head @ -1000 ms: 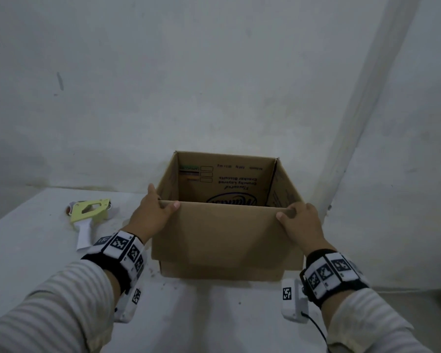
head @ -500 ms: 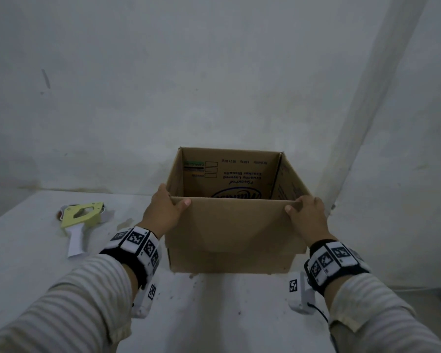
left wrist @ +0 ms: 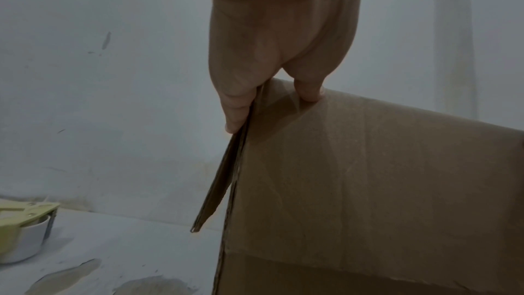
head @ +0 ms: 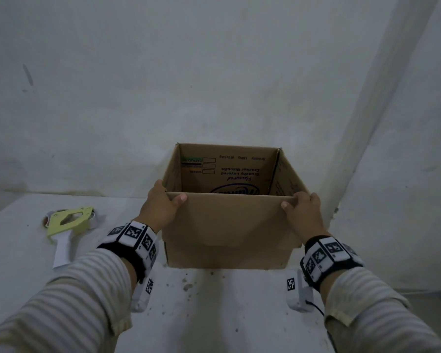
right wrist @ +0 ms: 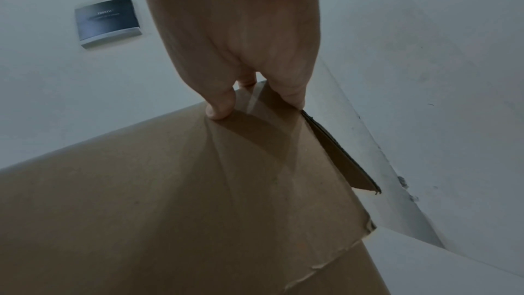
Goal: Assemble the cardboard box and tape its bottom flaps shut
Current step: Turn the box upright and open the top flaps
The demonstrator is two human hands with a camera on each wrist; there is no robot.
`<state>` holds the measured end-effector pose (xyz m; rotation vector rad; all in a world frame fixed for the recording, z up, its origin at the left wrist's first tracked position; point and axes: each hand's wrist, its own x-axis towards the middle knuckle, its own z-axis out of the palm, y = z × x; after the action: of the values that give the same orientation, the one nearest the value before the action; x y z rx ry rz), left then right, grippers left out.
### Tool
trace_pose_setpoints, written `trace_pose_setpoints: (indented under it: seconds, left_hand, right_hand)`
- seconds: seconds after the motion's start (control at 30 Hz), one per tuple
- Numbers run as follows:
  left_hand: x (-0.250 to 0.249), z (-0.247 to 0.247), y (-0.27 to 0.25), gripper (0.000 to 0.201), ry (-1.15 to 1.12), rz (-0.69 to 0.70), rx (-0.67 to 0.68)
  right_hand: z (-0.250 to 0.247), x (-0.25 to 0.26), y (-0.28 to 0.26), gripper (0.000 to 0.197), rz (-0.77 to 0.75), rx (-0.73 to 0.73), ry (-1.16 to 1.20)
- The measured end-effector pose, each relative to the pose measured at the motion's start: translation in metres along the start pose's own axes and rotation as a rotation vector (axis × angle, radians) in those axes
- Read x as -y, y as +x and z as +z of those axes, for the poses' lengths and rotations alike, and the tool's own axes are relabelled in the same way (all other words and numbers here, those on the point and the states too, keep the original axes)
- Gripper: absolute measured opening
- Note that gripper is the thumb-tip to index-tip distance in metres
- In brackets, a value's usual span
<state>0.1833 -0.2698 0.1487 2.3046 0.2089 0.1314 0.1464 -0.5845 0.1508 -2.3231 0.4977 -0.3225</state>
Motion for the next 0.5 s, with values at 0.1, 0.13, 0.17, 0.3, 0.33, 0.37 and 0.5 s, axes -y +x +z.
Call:
trace_pose_setpoints:
  seconds: [0.1, 0.13, 0.17, 0.3, 0.33, 0.37, 0.5]
  left_hand:
    - [-0.002, 0.003, 0.009, 0.078, -0.005, -0.003, -0.004]
    - [-0.003, 0.004, 0.012, 0.077, -0.003, -0.005, -0.008]
    - [-0.004, 0.005, 0.014, 0.076, 0.0, -0.006, -0.013]
    - [-0.005, 0.006, 0.019, 0.075, 0.009, -0.001, -0.036]
    - [-0.005, 0.007, 0.019, 0.075, 0.01, 0.0, -0.039]
    - [-0.004, 0.007, 0.019, 0.075, 0.011, 0.006, -0.04]
    - [-0.004, 0.004, 0.018, 0.075, -0.011, 0.011, -0.014]
  right_hand:
    - [0.004, 0.002, 0.009, 0.045, -0.001, -0.008, 0.004]
    - [0.005, 0.002, 0.011, 0.046, -0.003, -0.013, 0.003]
    - [0.007, 0.003, 0.013, 0.047, -0.006, -0.019, 0.005]
    - [0.013, 0.005, 0.015, 0.048, -0.02, -0.048, 0.011]
    - [0.014, 0.005, 0.015, 0.048, -0.019, -0.048, 0.009]
    - [0.014, 0.005, 0.015, 0.048, -0.021, -0.046, 0.009]
    - [0.01, 0.005, 0.012, 0.05, -0.031, -0.017, -0.007]
